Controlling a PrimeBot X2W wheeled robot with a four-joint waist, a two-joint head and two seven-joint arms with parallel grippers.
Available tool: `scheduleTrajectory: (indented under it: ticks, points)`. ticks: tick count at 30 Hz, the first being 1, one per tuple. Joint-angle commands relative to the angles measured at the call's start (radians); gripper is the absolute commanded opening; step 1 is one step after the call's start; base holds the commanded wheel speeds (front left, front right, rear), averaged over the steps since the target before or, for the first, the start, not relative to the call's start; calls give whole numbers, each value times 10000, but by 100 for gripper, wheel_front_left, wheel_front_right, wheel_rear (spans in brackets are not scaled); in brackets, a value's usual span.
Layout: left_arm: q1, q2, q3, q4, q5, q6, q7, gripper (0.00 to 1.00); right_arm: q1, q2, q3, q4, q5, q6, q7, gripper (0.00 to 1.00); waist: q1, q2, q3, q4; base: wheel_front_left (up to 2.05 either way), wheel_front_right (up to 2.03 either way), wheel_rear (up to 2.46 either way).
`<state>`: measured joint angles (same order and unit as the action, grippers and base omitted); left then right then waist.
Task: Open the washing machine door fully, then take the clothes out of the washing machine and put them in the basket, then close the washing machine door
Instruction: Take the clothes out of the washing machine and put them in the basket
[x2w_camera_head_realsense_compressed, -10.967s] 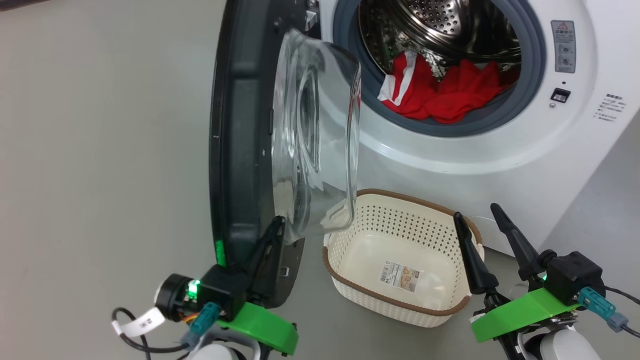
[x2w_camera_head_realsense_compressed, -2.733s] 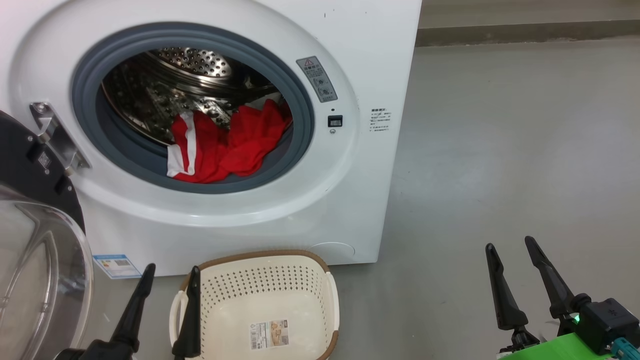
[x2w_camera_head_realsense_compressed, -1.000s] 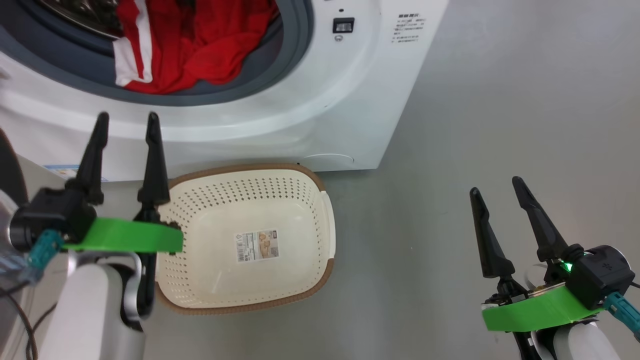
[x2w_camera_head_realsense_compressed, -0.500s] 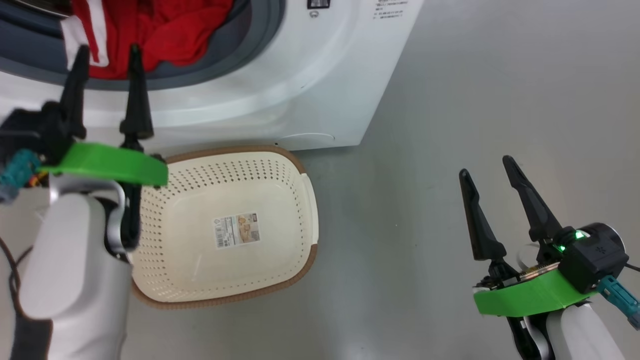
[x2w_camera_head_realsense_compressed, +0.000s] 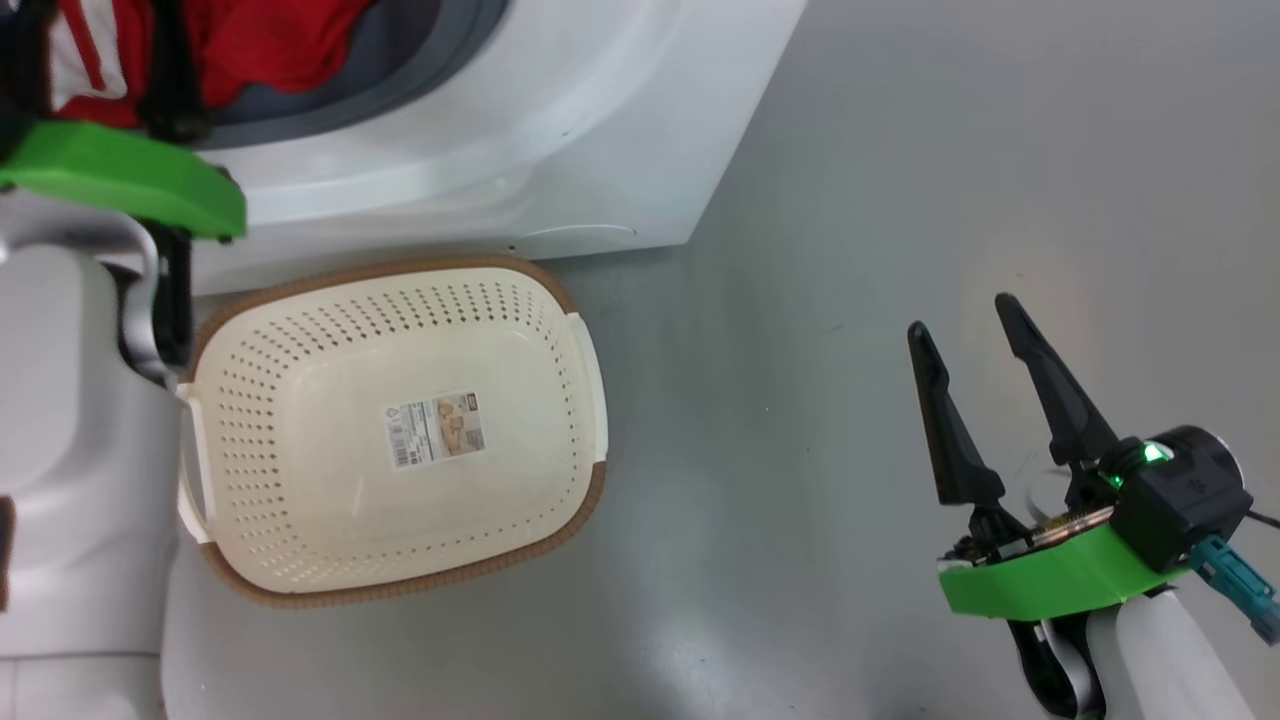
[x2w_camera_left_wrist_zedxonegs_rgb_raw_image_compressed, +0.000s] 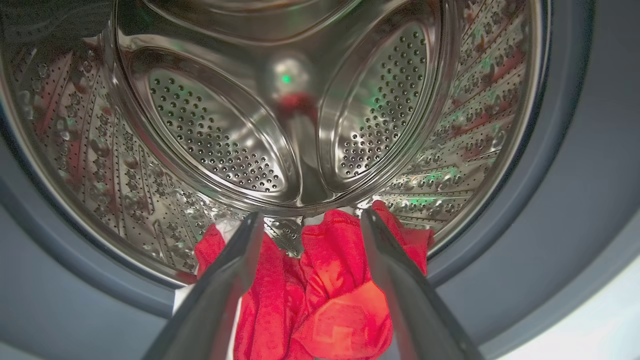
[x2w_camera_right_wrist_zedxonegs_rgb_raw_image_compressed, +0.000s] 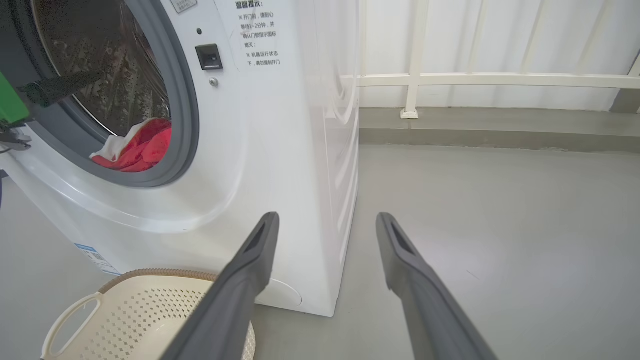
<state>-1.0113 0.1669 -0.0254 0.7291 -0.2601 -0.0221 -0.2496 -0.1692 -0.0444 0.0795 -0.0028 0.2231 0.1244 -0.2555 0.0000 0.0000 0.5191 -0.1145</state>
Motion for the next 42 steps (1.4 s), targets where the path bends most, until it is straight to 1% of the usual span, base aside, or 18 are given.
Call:
scheduleTrajectory:
  ticks: [1, 11, 17, 25, 30, 38, 42]
  points:
    - [-266, 505, 181, -59, 138, 132, -96, 100, -160, -58, 257, -258, 61, 63, -63, 100, 0, 0, 163, -101, 0, 0, 0]
    - [-1741, 1121, -232, 1505, 845, 880, 347, 100, -429, -58, 495, -174, 226, 63, -63, 100, 0, 0, 712, -531, 0, 0, 0]
    - [-2336, 1555, -485, 2525, 1256, 1458, 1210, 100, -582, -58, 596, -110, 334, 63, -63, 100, 0, 0, 934, -794, 0, 0, 0]
    - [-2944, 2058, -710, 3480, 1515, 1844, 1972, 100, -675, -58, 808, -4, 465, 63, -63, 100, 0, 0, 1123, -1113, 0, 0, 0]
    - [-3237, 2334, -777, 3924, 1547, 1956, 2297, 100, -714, -58, 888, 45, 539, 63, -63, 100, 0, 0, 1259, -1271, 0, 0, 0]
    - [-3421, 2396, -801, 4526, 1395, 1921, 2756, 100, -765, -58, 920, 73, 622, 63, -63, 100, 0, 0, 1410, -1337, 0, 0, 0]
    - [-3463, 2350, -877, 4704, 1340, 1806, 2820, 100, -820, -58, 915, 88, 634, 63, -63, 100, 0, 0, 1432, -1317, 0, 0, 0]
